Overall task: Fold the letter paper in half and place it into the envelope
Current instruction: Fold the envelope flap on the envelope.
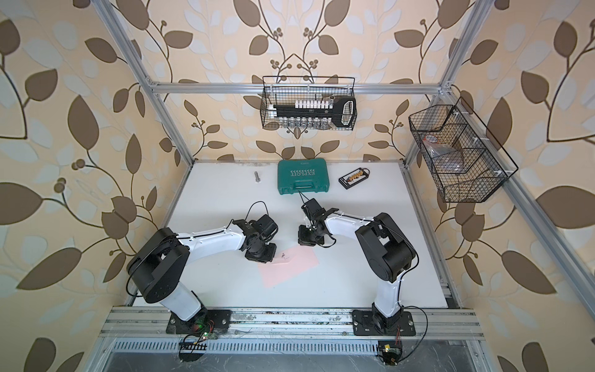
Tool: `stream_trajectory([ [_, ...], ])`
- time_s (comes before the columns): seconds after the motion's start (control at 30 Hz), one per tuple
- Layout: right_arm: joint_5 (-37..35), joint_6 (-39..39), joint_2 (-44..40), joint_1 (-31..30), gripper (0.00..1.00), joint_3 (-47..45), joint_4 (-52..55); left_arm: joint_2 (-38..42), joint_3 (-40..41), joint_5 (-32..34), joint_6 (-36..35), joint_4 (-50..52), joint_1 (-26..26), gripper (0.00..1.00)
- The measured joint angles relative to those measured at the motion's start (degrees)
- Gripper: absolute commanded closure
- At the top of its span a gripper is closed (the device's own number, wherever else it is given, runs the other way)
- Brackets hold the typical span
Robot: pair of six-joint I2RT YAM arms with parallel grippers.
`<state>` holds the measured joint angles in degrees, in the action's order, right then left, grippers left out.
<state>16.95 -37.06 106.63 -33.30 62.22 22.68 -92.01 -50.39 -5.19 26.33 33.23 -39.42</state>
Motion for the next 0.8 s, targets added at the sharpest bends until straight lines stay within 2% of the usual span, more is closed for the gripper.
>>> stream_trajectory([
  [0.23, 0.04, 1.05, -0.09, 0.2, 1.0, -0.09, 0.07, 4.46, 4.7, 1.36, 1.62, 1.33, 0.07, 0.95],
  [0.5, -0.15, 1.86, -0.44, 0.22, 1.0, -0.07, 0.87, 5.07, 5.01, 1.36, 2.4, 1.73, 0.07, 0.95],
  [0.63, -1.27, 2.62, -2.45, 0.22, 1.0, -0.07, 3.56, 5.73, 2.73, 1.36, 2.32, 4.74, 0.07, 0.95],
  [0.8, -1.79, 2.84, -10.21, -0.17, 1.0, 0.37, 6.4, 7.63, -5.29, 1.33, 1.6, 7.58, 0.09, 0.95],
])
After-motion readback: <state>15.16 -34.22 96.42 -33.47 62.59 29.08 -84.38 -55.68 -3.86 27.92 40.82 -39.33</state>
